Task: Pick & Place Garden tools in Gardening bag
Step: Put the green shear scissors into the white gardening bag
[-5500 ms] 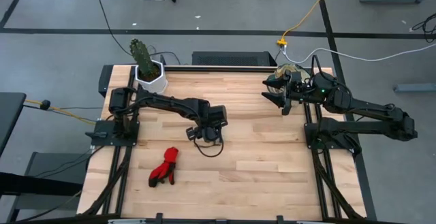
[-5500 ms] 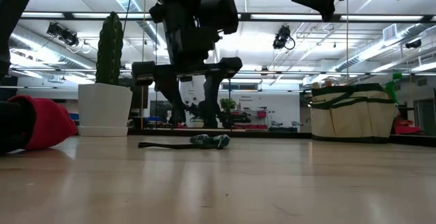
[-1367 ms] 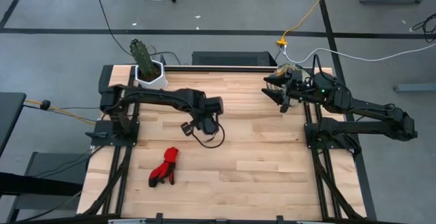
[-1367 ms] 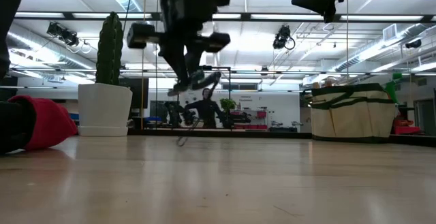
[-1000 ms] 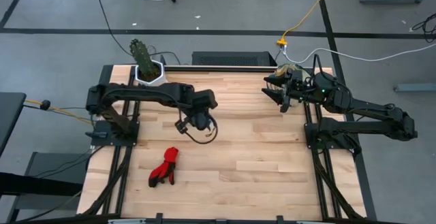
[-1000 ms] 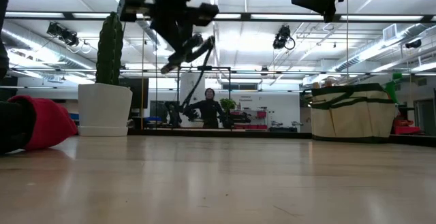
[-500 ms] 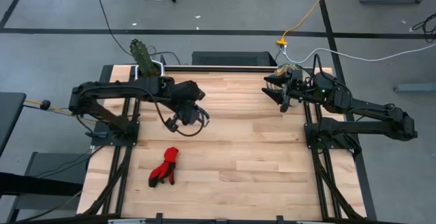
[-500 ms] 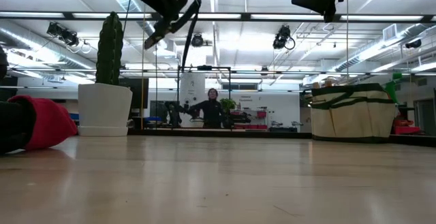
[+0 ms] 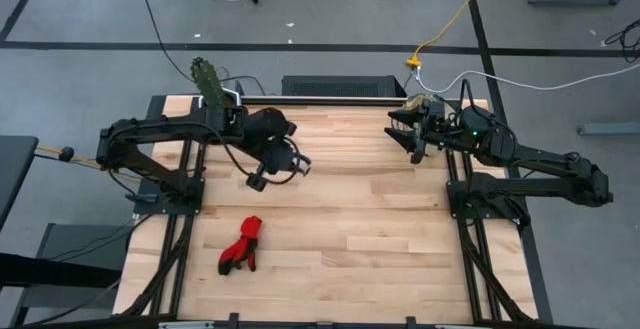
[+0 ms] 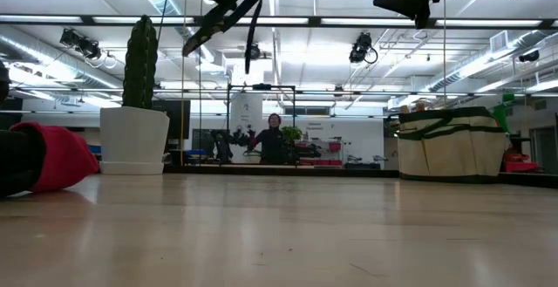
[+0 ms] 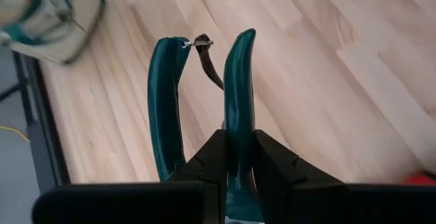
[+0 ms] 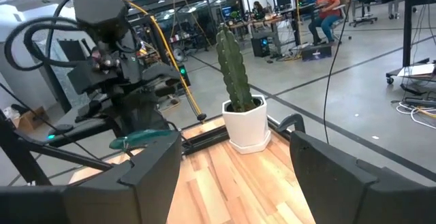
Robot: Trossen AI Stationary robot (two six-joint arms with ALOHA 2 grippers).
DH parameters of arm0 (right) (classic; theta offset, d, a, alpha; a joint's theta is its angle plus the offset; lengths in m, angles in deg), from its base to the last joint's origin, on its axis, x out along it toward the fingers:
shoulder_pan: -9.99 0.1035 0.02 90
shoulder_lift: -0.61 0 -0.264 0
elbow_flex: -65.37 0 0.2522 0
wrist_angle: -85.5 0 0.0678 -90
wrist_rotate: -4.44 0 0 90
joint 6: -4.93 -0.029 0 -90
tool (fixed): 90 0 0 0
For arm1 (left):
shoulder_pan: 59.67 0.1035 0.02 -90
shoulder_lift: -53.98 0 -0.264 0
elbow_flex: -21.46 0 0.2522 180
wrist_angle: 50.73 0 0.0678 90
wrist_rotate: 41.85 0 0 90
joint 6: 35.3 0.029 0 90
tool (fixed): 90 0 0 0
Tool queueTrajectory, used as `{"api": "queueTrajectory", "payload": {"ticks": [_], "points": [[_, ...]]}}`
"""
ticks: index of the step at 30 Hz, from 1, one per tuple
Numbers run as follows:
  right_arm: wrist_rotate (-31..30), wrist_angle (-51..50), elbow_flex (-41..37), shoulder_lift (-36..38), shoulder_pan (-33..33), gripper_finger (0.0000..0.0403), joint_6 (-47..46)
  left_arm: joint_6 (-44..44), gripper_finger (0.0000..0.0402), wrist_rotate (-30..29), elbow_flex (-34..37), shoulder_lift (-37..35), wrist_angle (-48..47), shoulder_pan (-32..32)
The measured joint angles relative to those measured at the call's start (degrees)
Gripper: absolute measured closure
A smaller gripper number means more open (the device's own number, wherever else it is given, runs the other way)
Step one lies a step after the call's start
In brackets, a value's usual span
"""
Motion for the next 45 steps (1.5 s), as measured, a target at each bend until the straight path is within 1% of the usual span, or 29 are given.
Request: {"api": "queueTrajectory", "payload": {"ticks": [5,14,21,28,35,41,45], "points": [[0.0,0.0,0.0,0.0,0.0,0.0127,0.0,-2.0,0.0348,1.3,0.0,0.0,7.6,0.9],[0.0,1.5,0.0,0.0,0.0,0.0127,0.0,-9.5,0.0348,1.4,0.0,0.0,20.2,3.3],[-1.5,1.8,0.0,0.0,0.0,0.0127,1.9,-13.9,0.0348,1.8,0.0,0.1,29.0,5.0],[-2.1,2.4,0.0,0.0,0.0,0.0127,4.5,-17.1,0.0348,6.2,0.0,0.1,35.0,6.4],[-3.6,7.0,0.0,0.0,0.0,0.0127,6.7,-19.7,0.0349,10.2,0.0,0.1,42.7,6.6],[-3.6,8.1,0.0,0.0,0.0,0.0127,6.7,-23.1,0.0349,11.2,0.0,0.1,47.5,6.6],[-3.3,8.1,0.0,0.0,0.0,0.0127,6.5,-24.4,0.0349,10.5,0.0,0.1,47.9,6.6]]}}
